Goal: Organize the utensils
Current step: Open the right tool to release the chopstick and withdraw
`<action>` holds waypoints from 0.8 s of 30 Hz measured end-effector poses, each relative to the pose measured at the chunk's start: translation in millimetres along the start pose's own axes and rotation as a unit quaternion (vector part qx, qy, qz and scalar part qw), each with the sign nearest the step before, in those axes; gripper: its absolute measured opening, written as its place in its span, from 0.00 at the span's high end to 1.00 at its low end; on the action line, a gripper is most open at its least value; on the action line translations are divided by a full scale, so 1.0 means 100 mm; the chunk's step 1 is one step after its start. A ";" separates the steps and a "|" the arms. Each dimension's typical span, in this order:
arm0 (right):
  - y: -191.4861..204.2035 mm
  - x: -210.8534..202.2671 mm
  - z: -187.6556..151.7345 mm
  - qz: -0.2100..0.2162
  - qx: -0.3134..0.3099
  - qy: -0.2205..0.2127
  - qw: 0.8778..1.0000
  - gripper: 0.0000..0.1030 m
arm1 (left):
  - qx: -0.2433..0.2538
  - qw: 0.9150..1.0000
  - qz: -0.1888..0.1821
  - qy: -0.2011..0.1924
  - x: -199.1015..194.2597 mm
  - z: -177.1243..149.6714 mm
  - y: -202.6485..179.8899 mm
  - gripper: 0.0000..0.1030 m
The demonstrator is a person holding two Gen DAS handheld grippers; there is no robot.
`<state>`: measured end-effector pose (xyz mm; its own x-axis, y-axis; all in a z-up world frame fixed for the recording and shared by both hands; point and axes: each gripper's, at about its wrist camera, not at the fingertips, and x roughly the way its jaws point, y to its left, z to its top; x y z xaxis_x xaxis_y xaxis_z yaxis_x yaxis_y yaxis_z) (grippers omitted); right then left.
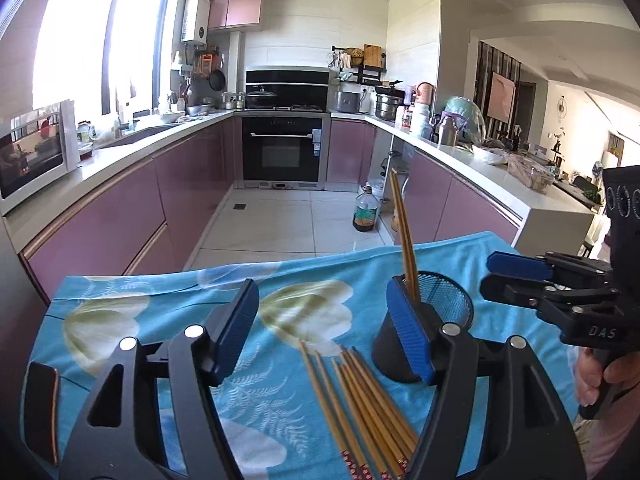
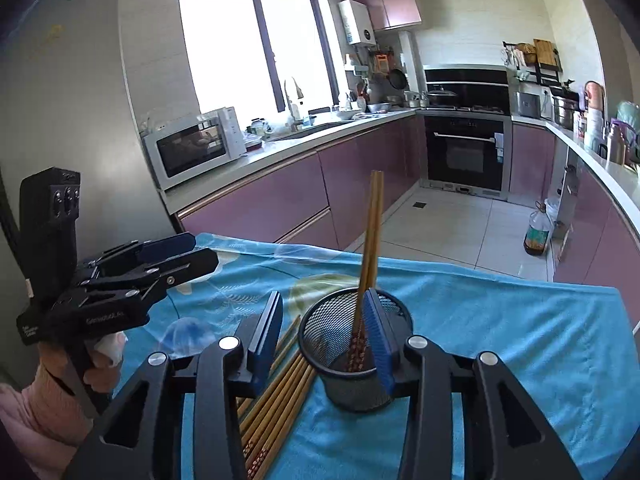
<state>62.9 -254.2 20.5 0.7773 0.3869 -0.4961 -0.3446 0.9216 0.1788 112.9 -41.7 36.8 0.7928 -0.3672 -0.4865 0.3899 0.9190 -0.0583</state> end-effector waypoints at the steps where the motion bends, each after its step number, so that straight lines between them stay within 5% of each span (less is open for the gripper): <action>1: 0.04 -0.01 -0.04 0.004 -0.006 0.004 1.000 0.60 | 0.002 1.000 0.009 0.004 -0.02 -0.06 0.04 0.36; 13: 0.21 0.45 -0.69 0.014 0.018 0.122 0.992 0.60 | -0.006 0.993 0.021 0.115 0.19 -0.90 0.24 0.39; 24: 0.26 0.62 -0.97 -0.010 0.036 0.155 0.987 0.62 | 0.000 0.987 0.014 0.161 0.41 -1.08 0.05 0.42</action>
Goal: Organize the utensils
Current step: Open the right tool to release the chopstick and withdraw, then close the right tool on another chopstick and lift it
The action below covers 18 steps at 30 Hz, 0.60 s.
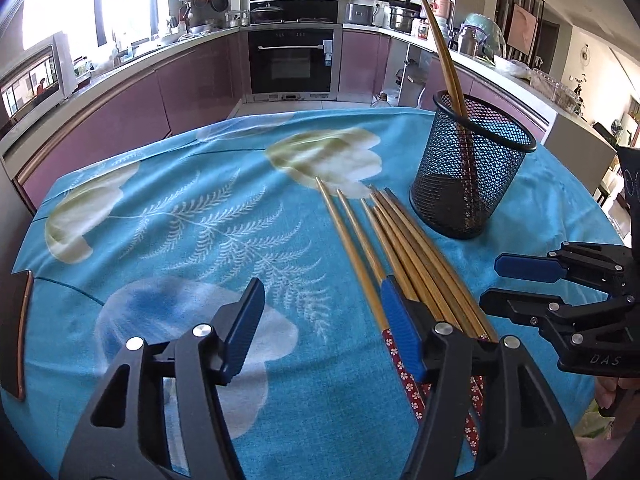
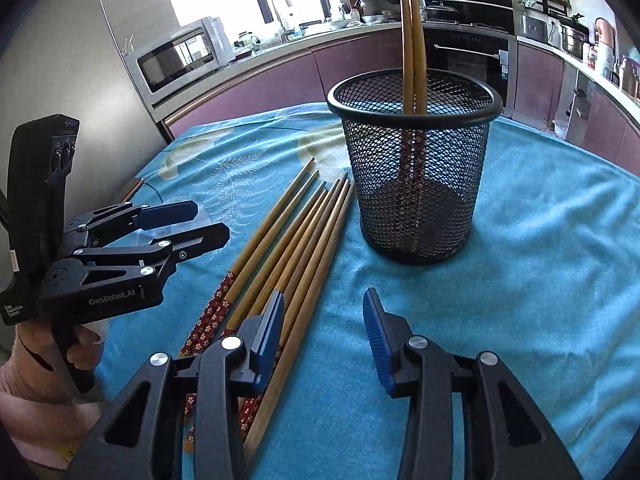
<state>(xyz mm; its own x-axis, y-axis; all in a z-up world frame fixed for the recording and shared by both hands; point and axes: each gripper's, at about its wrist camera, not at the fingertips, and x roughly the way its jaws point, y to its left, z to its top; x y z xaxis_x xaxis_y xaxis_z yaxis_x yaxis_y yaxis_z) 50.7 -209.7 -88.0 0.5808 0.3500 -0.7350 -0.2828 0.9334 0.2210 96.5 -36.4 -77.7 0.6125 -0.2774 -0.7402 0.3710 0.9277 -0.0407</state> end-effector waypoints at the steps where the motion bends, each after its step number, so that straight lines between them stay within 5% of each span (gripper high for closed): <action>1: 0.00 0.01 -0.01 -0.002 0.001 0.001 1.000 0.62 | 0.000 1.000 -0.001 0.001 0.01 0.00 -0.01 0.42; 18: 0.06 0.11 -0.02 -0.020 0.000 0.014 1.000 0.67 | 0.008 0.999 -0.006 0.031 0.22 0.01 -0.10 0.48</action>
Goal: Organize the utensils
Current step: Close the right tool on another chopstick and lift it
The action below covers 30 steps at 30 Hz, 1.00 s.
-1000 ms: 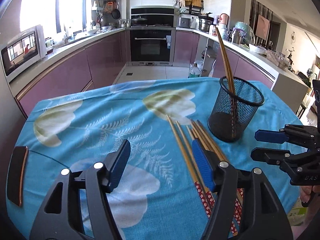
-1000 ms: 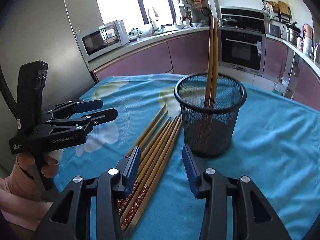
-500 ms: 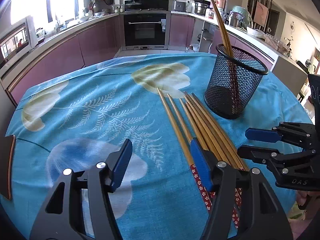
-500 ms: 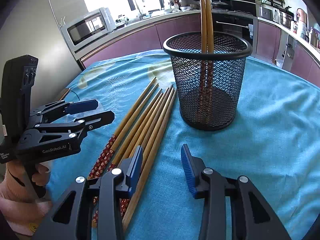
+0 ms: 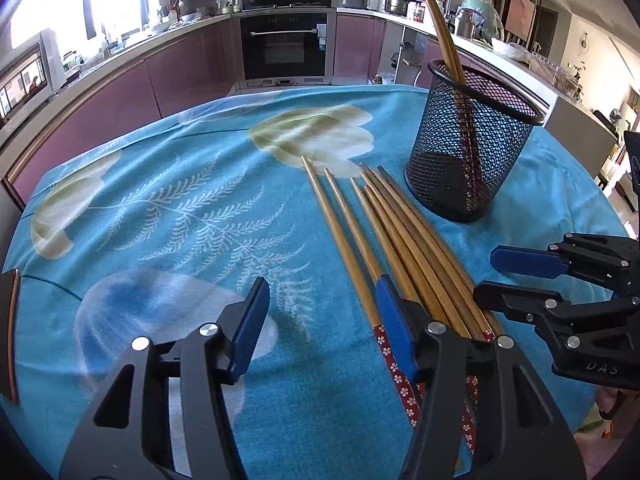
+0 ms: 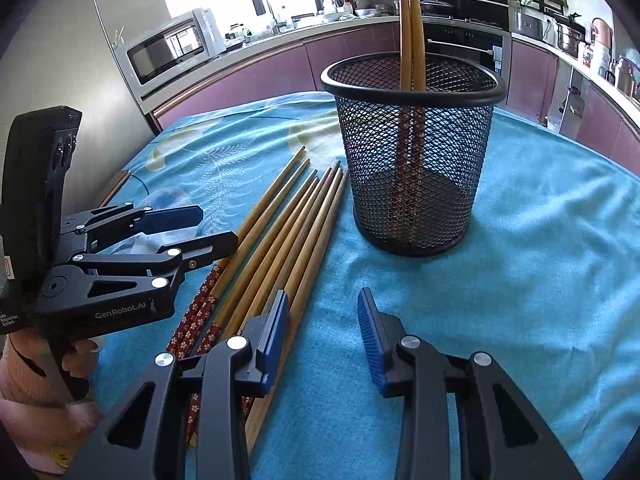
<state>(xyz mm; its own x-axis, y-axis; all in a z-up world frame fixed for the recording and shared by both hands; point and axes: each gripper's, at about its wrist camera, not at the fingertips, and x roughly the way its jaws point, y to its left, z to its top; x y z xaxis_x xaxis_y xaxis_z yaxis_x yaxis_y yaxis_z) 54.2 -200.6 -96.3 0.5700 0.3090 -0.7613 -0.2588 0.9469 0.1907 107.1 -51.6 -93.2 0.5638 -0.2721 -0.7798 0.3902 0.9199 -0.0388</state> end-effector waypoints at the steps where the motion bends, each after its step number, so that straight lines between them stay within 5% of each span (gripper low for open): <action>1: 0.00 0.00 0.00 -0.001 0.000 0.000 1.000 0.67 | 0.000 1.000 -0.002 0.001 0.01 0.00 0.00 0.47; 11: 0.01 0.01 0.01 -0.013 -0.002 0.002 1.000 0.67 | -0.001 1.000 0.004 0.007 0.03 -0.04 0.02 0.52; 24: 0.06 0.06 0.04 -0.010 -0.011 0.009 1.000 0.88 | -0.024 1.000 -0.016 0.009 -0.05 -0.14 0.02 0.92; 30: 0.02 0.01 0.01 -0.005 -0.006 0.016 1.000 0.92 | -0.038 0.999 -0.028 0.014 -0.14 -0.27 0.03 0.93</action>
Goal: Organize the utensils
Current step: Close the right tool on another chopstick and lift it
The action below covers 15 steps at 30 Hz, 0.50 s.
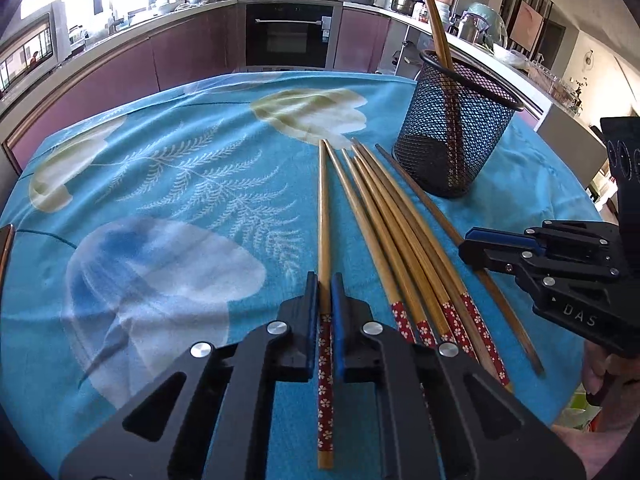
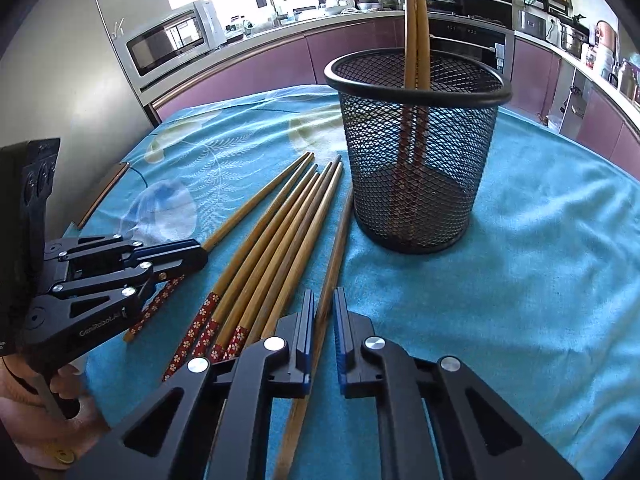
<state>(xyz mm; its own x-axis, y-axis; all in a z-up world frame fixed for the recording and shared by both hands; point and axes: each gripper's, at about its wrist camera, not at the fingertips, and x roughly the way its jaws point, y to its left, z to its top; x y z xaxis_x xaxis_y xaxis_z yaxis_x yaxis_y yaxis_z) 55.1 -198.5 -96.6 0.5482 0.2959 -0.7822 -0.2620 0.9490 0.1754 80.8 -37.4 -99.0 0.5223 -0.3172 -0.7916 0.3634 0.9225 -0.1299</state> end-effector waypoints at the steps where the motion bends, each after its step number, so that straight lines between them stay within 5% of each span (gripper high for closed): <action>1: -0.01 -0.01 -0.01 -0.001 0.001 0.001 1.000 0.92 | -0.001 1.000 -0.002 0.001 -0.02 -0.02 0.00 0.93; 15: 0.05 0.13 0.13 -0.038 -0.022 0.004 0.999 0.87 | 0.019 1.000 0.007 0.008 0.19 0.29 0.02 0.83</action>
<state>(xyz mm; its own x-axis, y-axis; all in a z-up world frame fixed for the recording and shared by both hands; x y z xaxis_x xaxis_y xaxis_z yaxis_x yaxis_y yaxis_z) 70.7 -188.6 -98.1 0.5613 0.2225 -0.7971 -0.2546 0.9629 0.0895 113.2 -48.1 -97.0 0.5153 -0.2996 -0.8029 0.3845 0.9181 -0.0959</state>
